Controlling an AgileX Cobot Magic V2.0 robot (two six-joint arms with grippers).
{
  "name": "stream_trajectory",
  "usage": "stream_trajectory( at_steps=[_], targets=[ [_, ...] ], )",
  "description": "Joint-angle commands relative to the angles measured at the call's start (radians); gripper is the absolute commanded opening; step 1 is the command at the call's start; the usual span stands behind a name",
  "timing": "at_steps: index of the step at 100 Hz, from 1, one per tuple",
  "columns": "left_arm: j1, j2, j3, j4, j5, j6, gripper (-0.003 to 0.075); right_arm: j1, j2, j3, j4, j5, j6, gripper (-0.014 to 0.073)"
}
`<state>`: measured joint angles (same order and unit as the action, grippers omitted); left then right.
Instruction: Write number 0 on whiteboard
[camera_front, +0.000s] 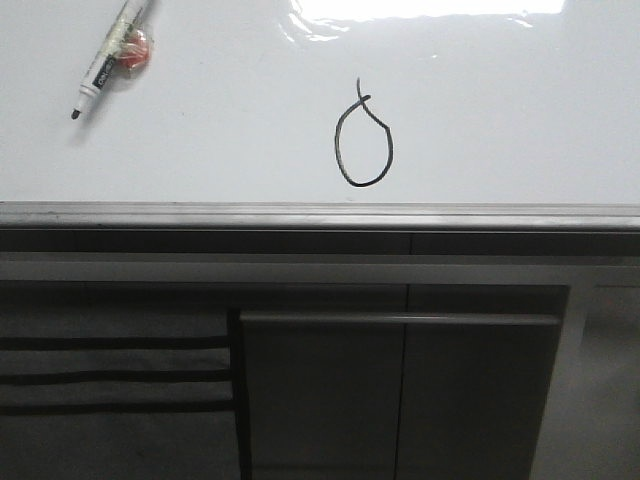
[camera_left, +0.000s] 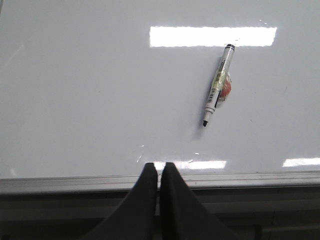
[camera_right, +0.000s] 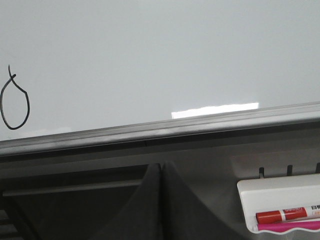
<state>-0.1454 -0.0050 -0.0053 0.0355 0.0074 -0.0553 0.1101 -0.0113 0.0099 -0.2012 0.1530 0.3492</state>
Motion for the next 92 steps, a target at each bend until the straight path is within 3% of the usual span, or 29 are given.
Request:
stream_trajectory(
  at_steps=[1, 92],
  targets=[
    [0.001, -0.027, 0.024, 0.001, -0.08, -0.008, -0.002, -0.008, -0.017, 0.013, -0.018, -0.11, -0.009, -0.0073],
    [0.001, -0.027, 0.024, 0.001, -0.08, -0.008, -0.002, -0.064, -0.017, 0.013, -0.018, -0.14, -0.009, -0.0073]
  ],
)
